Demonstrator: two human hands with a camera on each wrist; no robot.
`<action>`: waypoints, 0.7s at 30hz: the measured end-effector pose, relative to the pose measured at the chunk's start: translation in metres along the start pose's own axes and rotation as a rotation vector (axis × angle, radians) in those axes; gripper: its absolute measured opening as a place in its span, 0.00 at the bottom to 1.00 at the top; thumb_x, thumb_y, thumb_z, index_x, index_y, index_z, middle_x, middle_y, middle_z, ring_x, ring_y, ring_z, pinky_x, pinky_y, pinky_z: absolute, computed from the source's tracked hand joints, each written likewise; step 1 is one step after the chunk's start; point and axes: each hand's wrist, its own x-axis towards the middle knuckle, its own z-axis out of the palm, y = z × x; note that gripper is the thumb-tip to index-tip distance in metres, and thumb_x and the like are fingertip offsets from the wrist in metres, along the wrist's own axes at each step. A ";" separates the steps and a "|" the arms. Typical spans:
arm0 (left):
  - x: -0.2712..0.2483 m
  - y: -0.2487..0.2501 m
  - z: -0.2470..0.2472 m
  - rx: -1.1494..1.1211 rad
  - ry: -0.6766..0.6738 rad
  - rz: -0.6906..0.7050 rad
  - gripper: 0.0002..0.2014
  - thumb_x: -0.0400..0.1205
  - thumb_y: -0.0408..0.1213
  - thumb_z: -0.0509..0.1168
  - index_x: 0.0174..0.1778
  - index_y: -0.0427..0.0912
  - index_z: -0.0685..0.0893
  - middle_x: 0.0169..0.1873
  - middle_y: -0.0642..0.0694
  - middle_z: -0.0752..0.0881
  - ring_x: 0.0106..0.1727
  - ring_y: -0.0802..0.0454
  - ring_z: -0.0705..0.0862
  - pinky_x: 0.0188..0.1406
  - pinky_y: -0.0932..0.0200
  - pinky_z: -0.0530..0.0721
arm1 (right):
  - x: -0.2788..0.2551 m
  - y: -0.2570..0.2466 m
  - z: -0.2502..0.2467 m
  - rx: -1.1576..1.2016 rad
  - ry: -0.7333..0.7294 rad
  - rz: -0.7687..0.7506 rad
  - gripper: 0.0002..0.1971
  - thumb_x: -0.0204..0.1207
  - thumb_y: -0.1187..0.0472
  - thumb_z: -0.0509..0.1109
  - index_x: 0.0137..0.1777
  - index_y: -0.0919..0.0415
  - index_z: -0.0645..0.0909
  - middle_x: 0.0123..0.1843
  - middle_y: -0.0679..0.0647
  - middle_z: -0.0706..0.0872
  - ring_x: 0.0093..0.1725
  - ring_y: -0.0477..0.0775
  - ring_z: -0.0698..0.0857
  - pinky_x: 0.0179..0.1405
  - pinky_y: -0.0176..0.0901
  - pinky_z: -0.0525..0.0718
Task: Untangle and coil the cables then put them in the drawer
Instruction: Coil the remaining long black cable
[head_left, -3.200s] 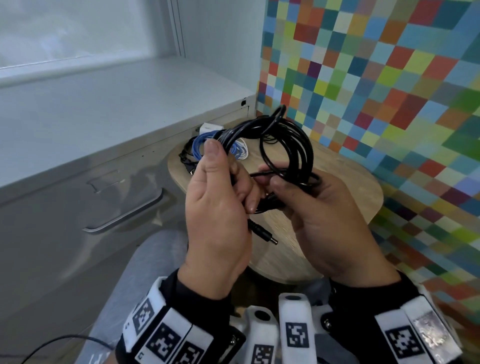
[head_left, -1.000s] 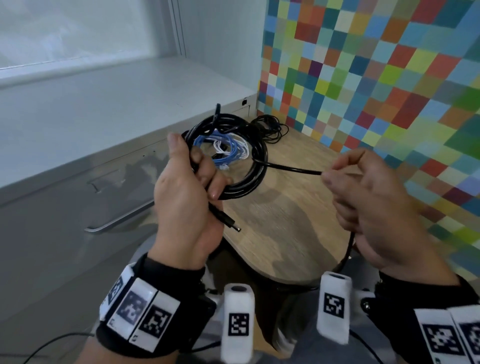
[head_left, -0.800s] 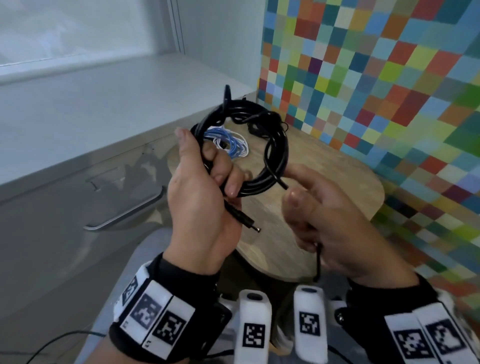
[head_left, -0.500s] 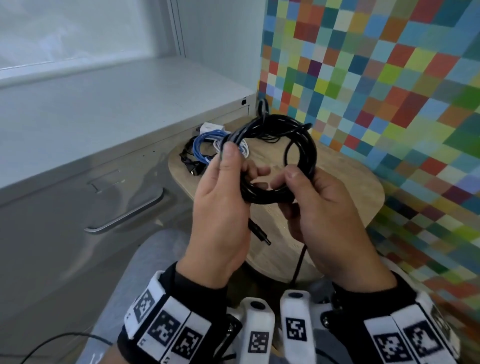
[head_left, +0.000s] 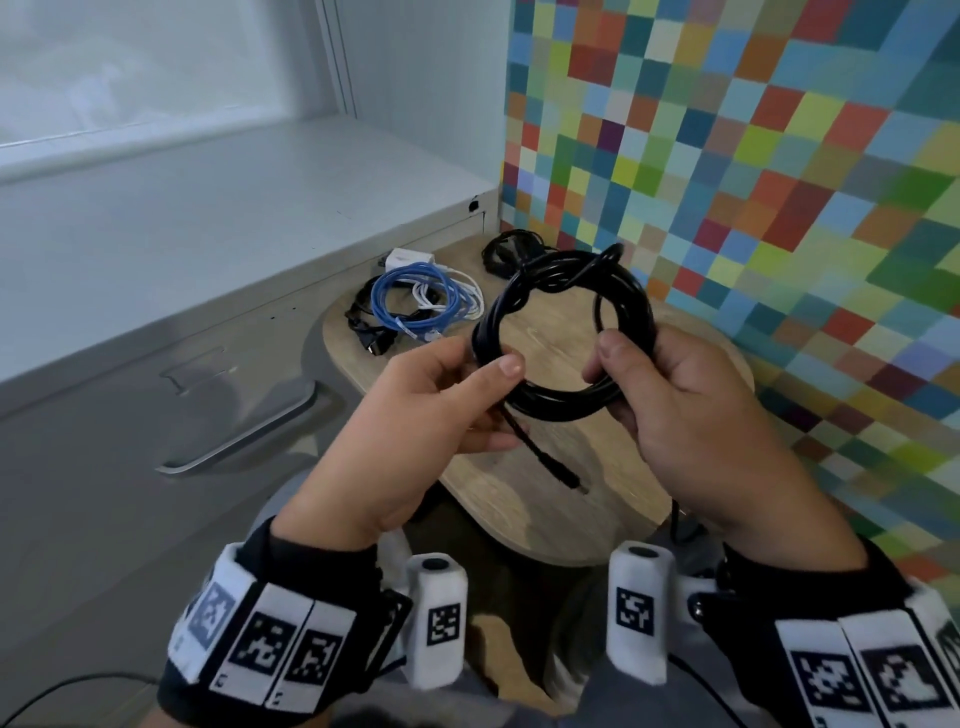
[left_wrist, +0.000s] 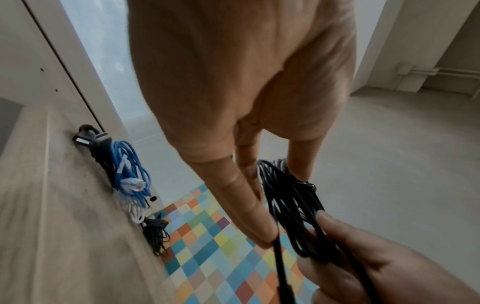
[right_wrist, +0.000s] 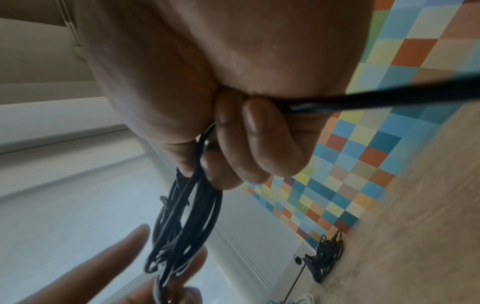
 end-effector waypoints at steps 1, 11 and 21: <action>0.000 -0.001 0.001 -0.028 -0.004 -0.002 0.20 0.74 0.46 0.73 0.59 0.40 0.88 0.47 0.37 0.92 0.47 0.36 0.93 0.41 0.55 0.92 | -0.001 -0.001 0.002 -0.006 -0.033 -0.001 0.17 0.89 0.48 0.63 0.43 0.53 0.86 0.24 0.38 0.78 0.27 0.39 0.76 0.35 0.42 0.73; 0.000 0.004 -0.002 -0.191 0.133 0.114 0.23 0.80 0.56 0.60 0.36 0.37 0.77 0.31 0.38 0.88 0.23 0.42 0.86 0.16 0.59 0.81 | -0.002 -0.004 -0.026 0.159 -0.115 -0.020 0.14 0.69 0.52 0.78 0.55 0.46 0.91 0.31 0.49 0.84 0.24 0.42 0.75 0.25 0.31 0.74; -0.007 0.010 0.018 -0.422 0.179 0.306 0.24 0.80 0.59 0.55 0.32 0.40 0.75 0.25 0.43 0.85 0.16 0.44 0.82 0.14 0.61 0.74 | 0.002 0.011 -0.029 -0.214 0.344 -0.096 0.04 0.78 0.52 0.79 0.50 0.41 0.91 0.37 0.37 0.88 0.39 0.34 0.85 0.37 0.19 0.75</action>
